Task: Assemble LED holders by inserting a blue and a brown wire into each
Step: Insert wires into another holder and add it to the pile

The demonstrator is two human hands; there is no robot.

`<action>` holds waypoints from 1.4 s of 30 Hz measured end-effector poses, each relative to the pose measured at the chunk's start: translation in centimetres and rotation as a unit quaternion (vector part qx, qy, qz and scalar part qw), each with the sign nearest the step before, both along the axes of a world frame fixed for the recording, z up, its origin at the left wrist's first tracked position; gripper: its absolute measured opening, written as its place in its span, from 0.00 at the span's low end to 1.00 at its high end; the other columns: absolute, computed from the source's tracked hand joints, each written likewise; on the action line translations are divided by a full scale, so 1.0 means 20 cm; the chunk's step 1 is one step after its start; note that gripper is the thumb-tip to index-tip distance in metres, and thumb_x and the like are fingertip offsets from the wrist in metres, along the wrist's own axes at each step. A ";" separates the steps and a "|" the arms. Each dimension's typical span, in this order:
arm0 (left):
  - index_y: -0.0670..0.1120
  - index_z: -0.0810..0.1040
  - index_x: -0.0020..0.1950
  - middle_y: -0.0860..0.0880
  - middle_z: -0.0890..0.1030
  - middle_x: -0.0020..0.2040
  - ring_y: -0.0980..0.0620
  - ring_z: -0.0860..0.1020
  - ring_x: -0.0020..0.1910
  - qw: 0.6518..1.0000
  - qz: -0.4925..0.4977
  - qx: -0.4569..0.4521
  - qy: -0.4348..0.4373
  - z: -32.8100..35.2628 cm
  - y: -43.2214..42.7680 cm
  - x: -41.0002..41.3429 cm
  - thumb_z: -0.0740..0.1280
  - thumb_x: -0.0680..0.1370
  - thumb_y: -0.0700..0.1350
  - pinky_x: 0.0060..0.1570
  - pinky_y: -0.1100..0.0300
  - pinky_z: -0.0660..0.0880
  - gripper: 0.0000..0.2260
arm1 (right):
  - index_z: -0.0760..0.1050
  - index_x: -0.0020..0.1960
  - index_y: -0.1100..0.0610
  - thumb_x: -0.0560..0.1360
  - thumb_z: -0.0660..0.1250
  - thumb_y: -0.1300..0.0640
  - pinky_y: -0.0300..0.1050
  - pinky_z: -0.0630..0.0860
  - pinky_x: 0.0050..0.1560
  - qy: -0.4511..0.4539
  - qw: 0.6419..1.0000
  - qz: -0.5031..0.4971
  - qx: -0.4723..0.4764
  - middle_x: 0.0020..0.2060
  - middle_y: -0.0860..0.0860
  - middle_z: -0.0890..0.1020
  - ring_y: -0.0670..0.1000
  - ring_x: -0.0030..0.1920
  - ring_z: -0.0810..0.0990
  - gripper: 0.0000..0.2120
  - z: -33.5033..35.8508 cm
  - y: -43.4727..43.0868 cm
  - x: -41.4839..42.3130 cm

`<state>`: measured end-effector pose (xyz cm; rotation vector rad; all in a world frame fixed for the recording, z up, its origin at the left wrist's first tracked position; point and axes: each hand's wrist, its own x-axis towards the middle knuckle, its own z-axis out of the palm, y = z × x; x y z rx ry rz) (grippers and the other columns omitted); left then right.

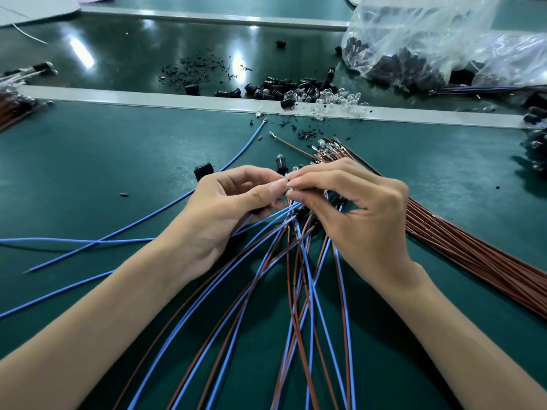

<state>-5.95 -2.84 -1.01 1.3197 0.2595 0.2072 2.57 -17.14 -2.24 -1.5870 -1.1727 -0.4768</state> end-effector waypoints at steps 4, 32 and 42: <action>0.48 0.84 0.35 0.50 0.81 0.32 0.59 0.78 0.31 0.999 -0.001 -0.036 0.017 0.01 0.01 0.00 0.72 0.62 0.45 0.34 0.70 0.74 0.04 | 0.83 0.43 0.63 0.68 0.76 0.66 0.47 0.79 0.46 0.025 1.000 0.000 0.005 0.41 0.51 0.85 0.51 0.42 0.84 0.05 0.00 0.00 -0.01; 0.47 0.85 0.34 0.52 0.79 0.31 0.59 0.75 0.32 0.998 0.008 -0.065 0.026 0.00 0.00 0.00 0.73 0.60 0.47 0.39 0.67 0.75 0.06 | 0.82 0.46 0.61 0.67 0.77 0.64 0.47 0.80 0.47 0.143 0.989 0.018 0.023 0.42 0.52 0.85 0.48 0.43 0.84 0.08 0.00 0.01 -0.02; 0.45 0.84 0.34 0.50 0.78 0.32 0.56 0.74 0.34 1.000 -0.010 0.019 -0.020 -0.02 0.00 -0.01 0.71 0.67 0.44 0.39 0.68 0.72 0.04 | 0.83 0.45 0.63 0.66 0.77 0.65 0.39 0.79 0.48 0.125 0.992 -0.011 -0.007 0.42 0.53 0.85 0.46 0.43 0.84 0.08 -0.01 0.00 -0.04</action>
